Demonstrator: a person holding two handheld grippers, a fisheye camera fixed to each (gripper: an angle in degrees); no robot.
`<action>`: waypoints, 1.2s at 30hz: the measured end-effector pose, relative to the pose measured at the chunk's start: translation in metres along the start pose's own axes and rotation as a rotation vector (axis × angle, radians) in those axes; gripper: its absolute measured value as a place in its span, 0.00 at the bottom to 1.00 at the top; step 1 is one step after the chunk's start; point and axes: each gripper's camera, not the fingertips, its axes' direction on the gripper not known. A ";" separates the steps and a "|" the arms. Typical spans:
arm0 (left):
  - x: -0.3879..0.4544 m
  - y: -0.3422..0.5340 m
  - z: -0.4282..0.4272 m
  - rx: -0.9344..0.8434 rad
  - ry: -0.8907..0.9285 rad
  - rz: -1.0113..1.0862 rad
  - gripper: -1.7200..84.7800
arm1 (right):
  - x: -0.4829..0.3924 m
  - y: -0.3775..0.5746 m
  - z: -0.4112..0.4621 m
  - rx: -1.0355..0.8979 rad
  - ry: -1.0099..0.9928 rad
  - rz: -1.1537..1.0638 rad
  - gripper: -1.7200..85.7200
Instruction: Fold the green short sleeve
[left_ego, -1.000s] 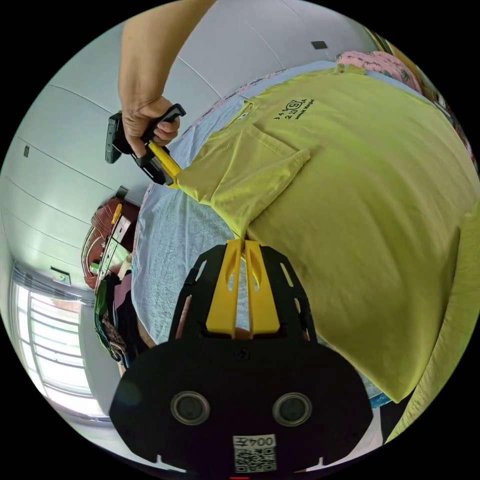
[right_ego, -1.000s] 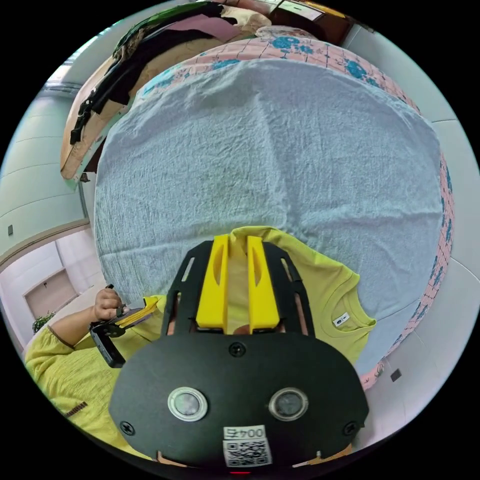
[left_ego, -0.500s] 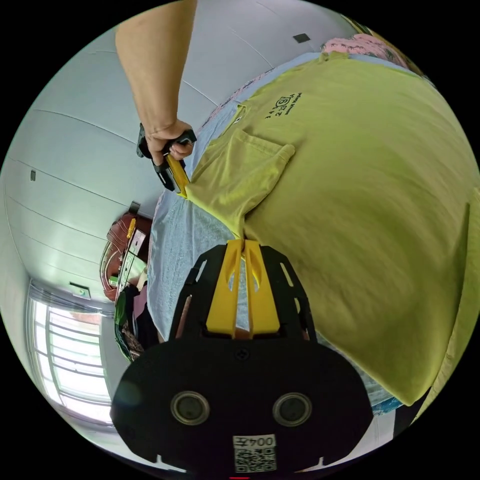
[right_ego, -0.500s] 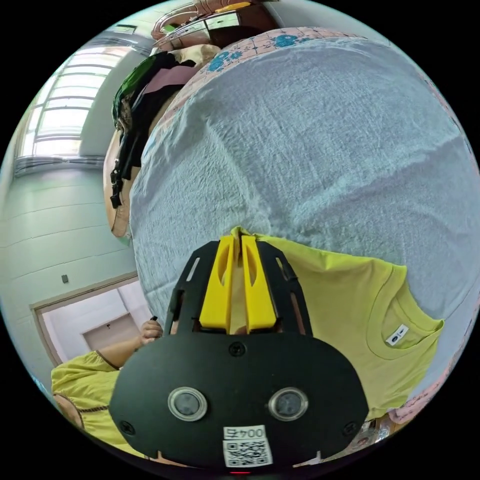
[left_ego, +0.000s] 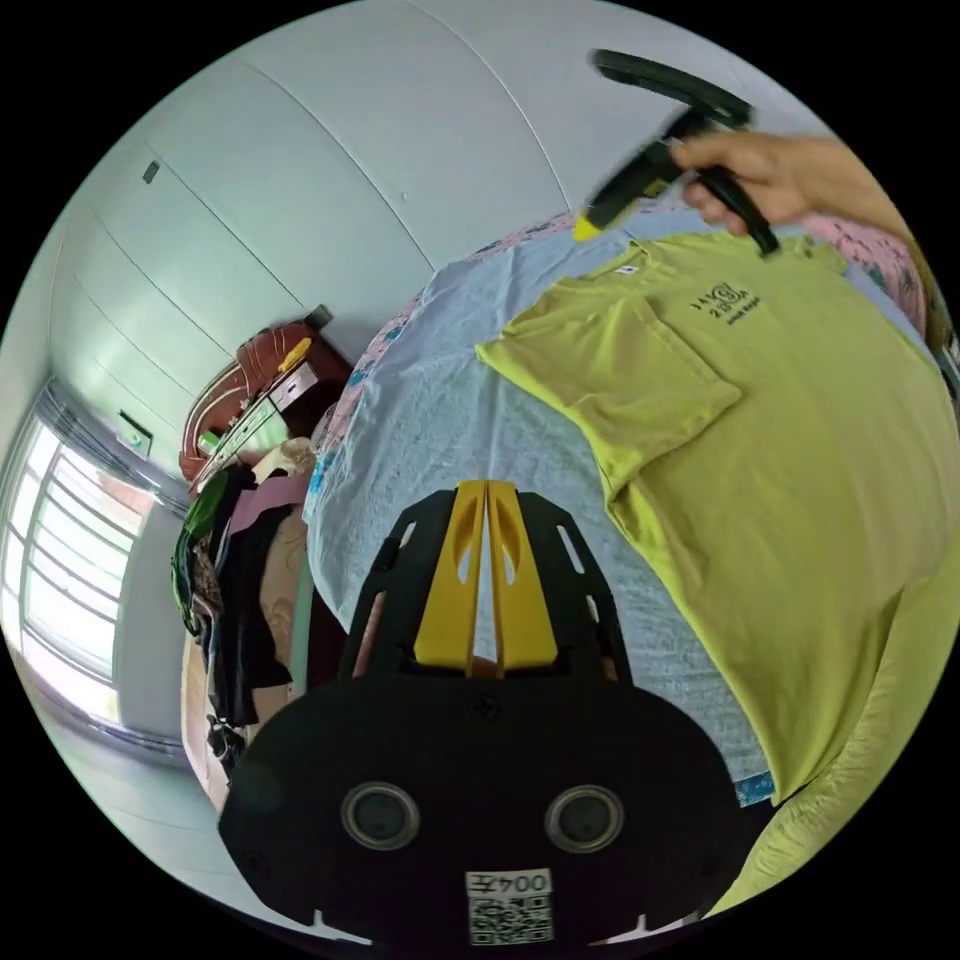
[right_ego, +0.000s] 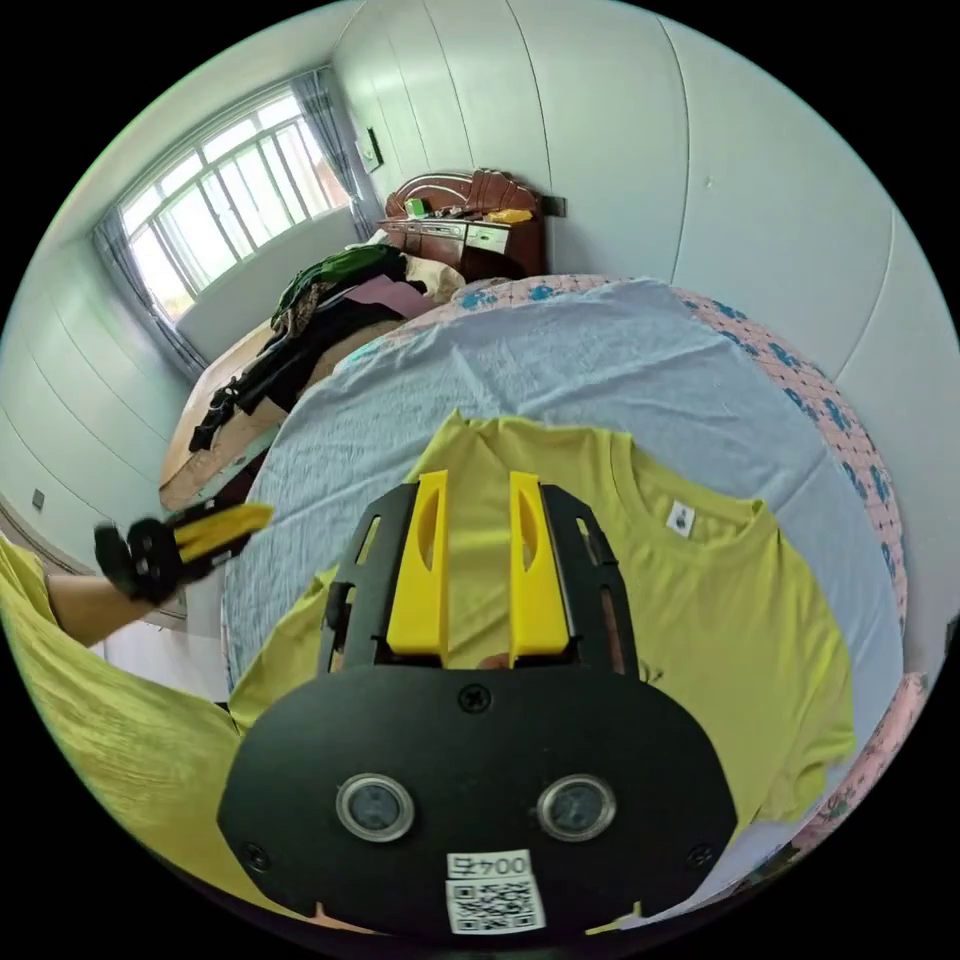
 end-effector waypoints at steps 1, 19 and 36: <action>-0.010 -0.014 0.012 0.011 0.027 -0.007 0.02 | -0.010 0.031 -0.003 -0.013 0.025 0.017 0.12; -0.111 -0.160 0.283 -0.096 0.309 0.073 0.02 | -0.090 0.174 0.018 -0.231 0.028 -0.023 0.08; -0.247 -0.203 0.471 -0.274 0.671 -0.170 0.10 | -0.114 0.222 0.009 -0.016 -0.185 0.249 0.11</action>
